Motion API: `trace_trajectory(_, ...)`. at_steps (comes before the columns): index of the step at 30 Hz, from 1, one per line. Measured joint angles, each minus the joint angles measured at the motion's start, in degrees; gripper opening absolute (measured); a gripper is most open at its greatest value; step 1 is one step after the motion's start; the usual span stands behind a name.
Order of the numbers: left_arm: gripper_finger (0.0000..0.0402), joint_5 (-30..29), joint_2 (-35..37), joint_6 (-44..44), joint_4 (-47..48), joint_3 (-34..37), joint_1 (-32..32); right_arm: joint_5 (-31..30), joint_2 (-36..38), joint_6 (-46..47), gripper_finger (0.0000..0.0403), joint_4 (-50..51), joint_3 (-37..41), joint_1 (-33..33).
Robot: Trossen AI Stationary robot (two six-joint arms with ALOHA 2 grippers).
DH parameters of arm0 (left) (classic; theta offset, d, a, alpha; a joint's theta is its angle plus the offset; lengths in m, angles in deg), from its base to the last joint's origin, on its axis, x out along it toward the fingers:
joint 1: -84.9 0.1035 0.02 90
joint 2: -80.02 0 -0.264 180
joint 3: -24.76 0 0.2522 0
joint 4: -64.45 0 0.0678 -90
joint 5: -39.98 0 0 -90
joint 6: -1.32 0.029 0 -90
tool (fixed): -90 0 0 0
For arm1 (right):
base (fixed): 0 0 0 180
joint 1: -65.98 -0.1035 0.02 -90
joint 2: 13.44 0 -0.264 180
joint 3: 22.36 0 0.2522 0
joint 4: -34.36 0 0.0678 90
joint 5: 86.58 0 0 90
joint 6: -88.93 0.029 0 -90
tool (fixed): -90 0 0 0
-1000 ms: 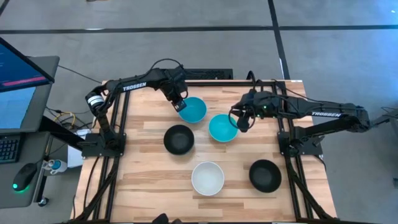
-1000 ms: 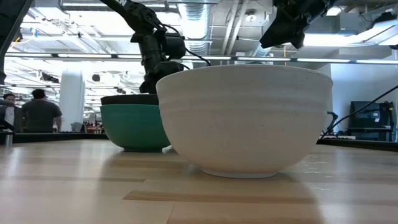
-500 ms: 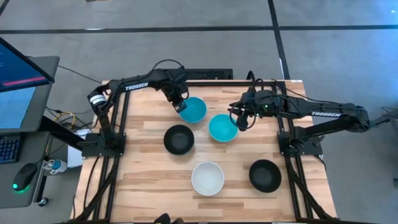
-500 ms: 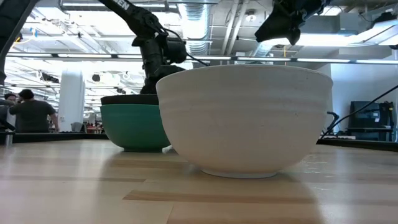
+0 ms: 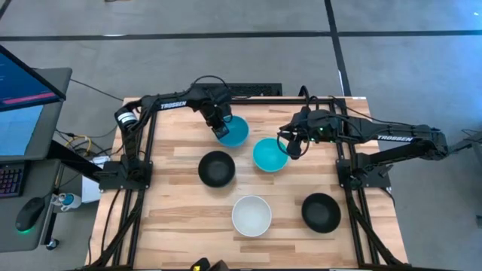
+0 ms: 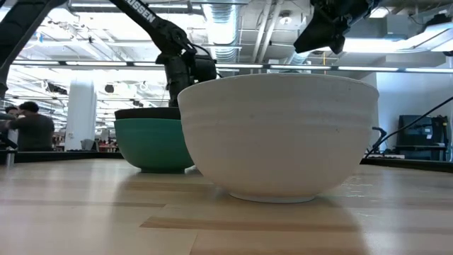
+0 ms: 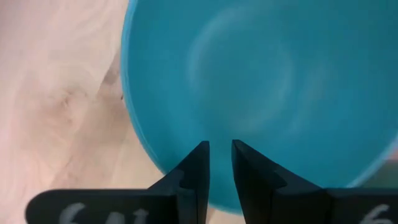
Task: Nest bowls inside each other
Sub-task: Stack the blue bowl on the black bowl
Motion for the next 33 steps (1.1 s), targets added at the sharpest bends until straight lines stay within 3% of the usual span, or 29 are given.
trace_trajectory(9, 0.0059, -0.31, 0.15, 0.29, 1.33, -5.50, -0.28, 0.02, 0.00, -0.02, 0.0124, 0.01, 0.00, 1.28)
trace_trajectory(19, 0.0059, -8.20, 0.18, 3.88, 9.51, -6.87, 1.32, 0.19, 0.00, -0.02, 0.0124, -0.01, 0.00, 1.86)
trace_trajectory(33, 0.0059, -5.39, -0.06, 3.06, 6.75, -6.77, 1.92, 0.19, 0.00, -0.02, 0.0124, -0.03, 0.00, 1.86)
